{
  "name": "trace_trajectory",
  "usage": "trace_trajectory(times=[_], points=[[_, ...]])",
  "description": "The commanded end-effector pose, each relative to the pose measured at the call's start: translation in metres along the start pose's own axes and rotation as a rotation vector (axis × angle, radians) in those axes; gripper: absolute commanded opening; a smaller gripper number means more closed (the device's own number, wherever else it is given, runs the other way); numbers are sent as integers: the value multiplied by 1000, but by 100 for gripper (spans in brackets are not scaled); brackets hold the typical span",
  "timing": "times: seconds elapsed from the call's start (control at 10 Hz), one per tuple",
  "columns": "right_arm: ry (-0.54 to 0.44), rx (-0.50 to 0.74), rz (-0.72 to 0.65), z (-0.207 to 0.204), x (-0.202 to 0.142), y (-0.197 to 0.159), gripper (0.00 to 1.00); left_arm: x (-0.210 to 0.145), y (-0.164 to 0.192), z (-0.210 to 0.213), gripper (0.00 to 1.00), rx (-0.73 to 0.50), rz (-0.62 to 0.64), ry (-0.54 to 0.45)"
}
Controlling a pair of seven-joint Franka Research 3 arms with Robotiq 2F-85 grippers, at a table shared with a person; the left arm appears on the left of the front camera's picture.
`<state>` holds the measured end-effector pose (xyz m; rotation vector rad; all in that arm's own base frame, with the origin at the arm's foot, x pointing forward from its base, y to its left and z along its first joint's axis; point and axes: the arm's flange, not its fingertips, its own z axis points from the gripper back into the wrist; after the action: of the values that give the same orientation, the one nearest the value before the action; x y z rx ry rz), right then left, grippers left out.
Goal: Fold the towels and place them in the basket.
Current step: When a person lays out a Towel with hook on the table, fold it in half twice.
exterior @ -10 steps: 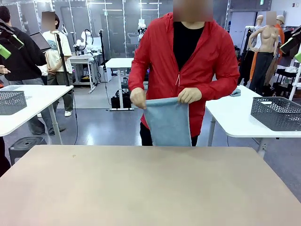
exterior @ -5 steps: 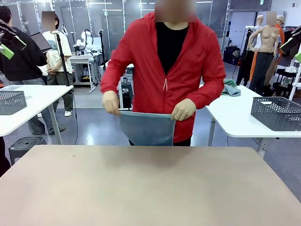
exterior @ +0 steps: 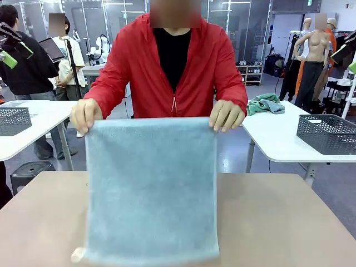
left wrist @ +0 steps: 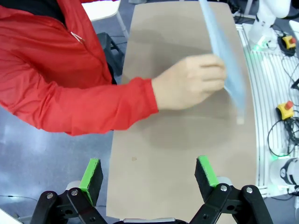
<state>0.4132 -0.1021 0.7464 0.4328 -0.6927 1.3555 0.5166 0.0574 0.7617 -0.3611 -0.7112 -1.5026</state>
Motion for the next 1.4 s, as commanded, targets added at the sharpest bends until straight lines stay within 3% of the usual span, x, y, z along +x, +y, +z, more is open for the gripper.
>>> trace_trajectory(times=[0.0,1.3], points=[[-5,1,-1,0,0,0,100,5,6,8,100,-27,7,-6],[-5,1,-1,0,0,0,100,0,0,0,100,0,0,0]])
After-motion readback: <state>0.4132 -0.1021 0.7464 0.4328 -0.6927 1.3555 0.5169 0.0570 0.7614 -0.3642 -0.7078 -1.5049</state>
